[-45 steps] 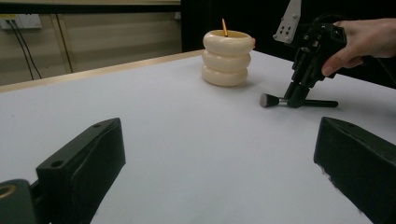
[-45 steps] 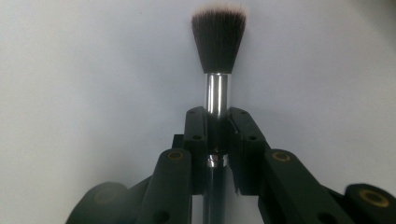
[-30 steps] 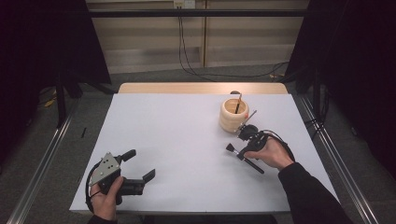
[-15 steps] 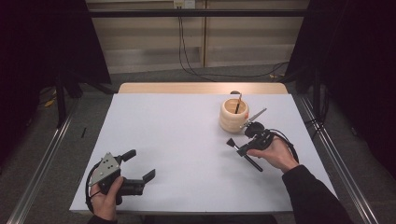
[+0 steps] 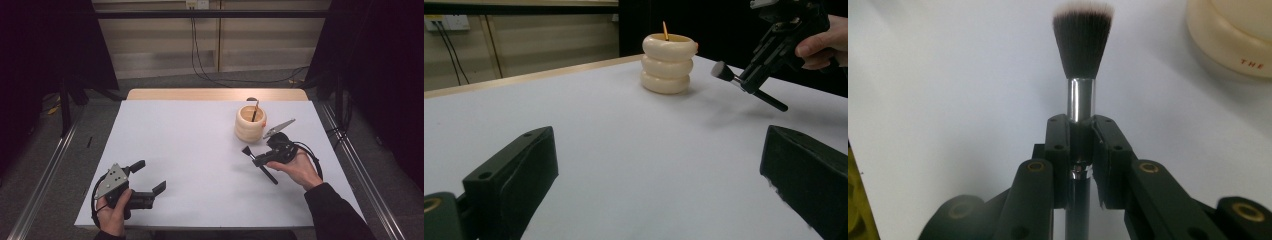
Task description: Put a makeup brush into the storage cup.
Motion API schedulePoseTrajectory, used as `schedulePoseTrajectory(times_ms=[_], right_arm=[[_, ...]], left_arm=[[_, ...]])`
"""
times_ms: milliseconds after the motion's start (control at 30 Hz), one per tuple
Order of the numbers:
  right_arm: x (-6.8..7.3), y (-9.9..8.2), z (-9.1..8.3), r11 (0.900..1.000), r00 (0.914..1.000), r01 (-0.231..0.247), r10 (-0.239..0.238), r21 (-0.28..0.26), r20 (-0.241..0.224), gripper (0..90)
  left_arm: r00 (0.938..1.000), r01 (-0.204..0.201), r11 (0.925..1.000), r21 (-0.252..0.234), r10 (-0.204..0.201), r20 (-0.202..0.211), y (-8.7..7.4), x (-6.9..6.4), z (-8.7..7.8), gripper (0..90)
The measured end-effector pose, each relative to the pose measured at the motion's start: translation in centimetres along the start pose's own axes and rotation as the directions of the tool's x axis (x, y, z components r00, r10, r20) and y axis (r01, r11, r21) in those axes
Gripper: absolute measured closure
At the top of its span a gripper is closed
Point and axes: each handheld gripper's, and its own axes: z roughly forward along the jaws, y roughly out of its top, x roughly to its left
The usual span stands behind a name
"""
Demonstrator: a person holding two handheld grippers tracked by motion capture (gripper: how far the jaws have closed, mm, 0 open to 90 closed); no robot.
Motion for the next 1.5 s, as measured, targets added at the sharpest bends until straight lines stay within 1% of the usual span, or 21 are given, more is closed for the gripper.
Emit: schedulePoseTrajectory(times_ms=[133,167,200,233,267,367,433,533,600,733,833,933,1033,1067,1133,1167,1233,1300,1333,1367,1500], right_arm=[[-0.1,-0.2,-0.3,0.998,1.0,0.008,-0.008,-0.062,-0.004,78.3],[0.0,-0.4,-0.4,0.9971,0.9999,0.01,-0.01,-0.075,0.005,78.3],[-0.1,-0.4,-0.4,0.9958,0.9999,0.014,-0.014,-0.091,-0.003,78.3],[0.0,-0.5,-0.5,0.9957,1.0,0.004,-0.004,-0.092,0.001,78.3],[-0.1,-0.5,-0.6,0.9937,1.0,0.008,-0.007,-0.112,0.004,78.3],[0.0,-0.6,-1.0,0.9889,0.9996,0.027,-0.028,-0.146,-0.004,78.3],[0.1,-0.7,-1.2,0.9839,0.9992,0.038,-0.04,-0.175,-0.009,78.3],[0.1,-0.8,-1.4,0.9785,0.9992,0.037,-0.04,-0.203,-0.008,78.3],[0.1,-0.8,-1.6,0.9786,0.9996,0.029,-0.029,-0.204,0.004,78.3],[-0.1,-1.1,-2.0,0.9685,0.9999,0.015,-0.013,-0.249,0.01,78.3],[-0.4,-1.4,-2.3,0.957,0.9999,0.013,-0.013,-0.29,0.004,78.3],[-0.5,-1.6,-2.6,0.9419,1.0,0.009,-0.01,-0.336,0.0,78.3],[-0.4,-1.7,-3.0,0.9228,0.9999,0.01,-0.012,-0.385,-0.003,78.2],[-0.4,-1.7,-3.2,0.9143,0.9998,0.012,-0.016,-0.405,-0.007,78.2],[-0.4,-1.7,-3.3,0.9077,0.9995,0.019,-0.028,-0.419,-0.015,78.3],[-0.4,-1.8,-3.4,0.9019,0.9991,0.025,-0.037,-0.431,-0.02,78.2],[-0.4,-1.8,-3.4,0.8969,0.999,0.021,-0.036,-0.442,-0.025,78.2],[-0.4,-1.8,-3.6,0.8871,0.9988,0.022,-0.039,-0.461,-0.029,78.2],[-0.4,-1.9,-3.6,0.8798,0.9988,0.028,-0.044,-0.474,-0.023,78.2],[-0.3,-1.9,-3.7,0.8766,0.9987,0.025,-0.043,-0.481,-0.027,78.2],[-0.3,-1.9,-4.1,0.8534,0.9988,0.029,-0.046,-0.521,-0.02,78.2]], left_arm=[[1.0,-0.002,1.0,0.001,0.002,-0.001,0.0,0.0,0.0,2.1],[1.0,-0.002,1.0,0.002,0.002,-0.001,0.0,0.0,0.0,2.1],[1.0,-0.003,1.0,0.003,0.003,-0.004,0.0,0.0,0.0,2.1],[1.0,0.008,0.9999,-0.007,-0.008,-0.002,0.0,-0.1,0.0,2.2],[1.0,0.001,1.0,0.002,-0.001,-0.004,0.0,0.0,0.0,2.1],[1.0,0.0,0.9999,-0.013,0.0,0.007,0.0,0.0,-0.1,2.1],[1.0,-0.006,0.9999,-0.01,0.006,0.003,0.0,0.0,-0.1,2.1],[1.0,0.0,0.9999,-0.013,0.0,0.002,0.0,0.0,-0.1,2.1],[1.0,-0.001,0.9999,-0.011,0.001,0.005,0.0,0.0,-0.1,2.2],[1.0,-0.001,0.9999,-0.011,0.001,0.007,0.0,0.0,-0.1,2.1],[1.0,-0.004,0.9999,-0.01,0.004,0.006,0.0,0.0,-0.1,2.1],[1.0,-0.001,0.9999,-0.01,0.001,0.004,0.0,0.0,-0.1,2.1],[1.0,-0.005,1.0,-0.008,0.005,0.0,0.1,0.0,-0.1,2.1],[1.0,-0.004,1.0,-0.008,0.004,0.004,0.0,0.0,-0.1,2.1],[1.0,0.004,0.9999,-0.01,-0.004,0.003,0.0,0.0,-0.1,2.1],[1.0,0.004,0.9999,-0.01,-0.004,0.003,0.0,0.0,-0.1,2.0],[1.0,0.004,1.0,-0.009,-0.004,-0.004,0.0,-0.1,-0.1,2.1],[1.0,0.003,1.0,-0.009,-0.003,-0.004,0.1,-0.1,-0.1,2.1],[1.0,0.003,1.0,-0.009,-0.003,-0.004,0.1,-0.1,-0.1,2.1],[1.0,0.004,0.9999,-0.01,-0.004,-0.004,0.0,-0.1,-0.1,2.1],[1.0,0.003,0.9999,-0.01,-0.003,-0.004,0.0,-0.1,-0.1,2.1]])
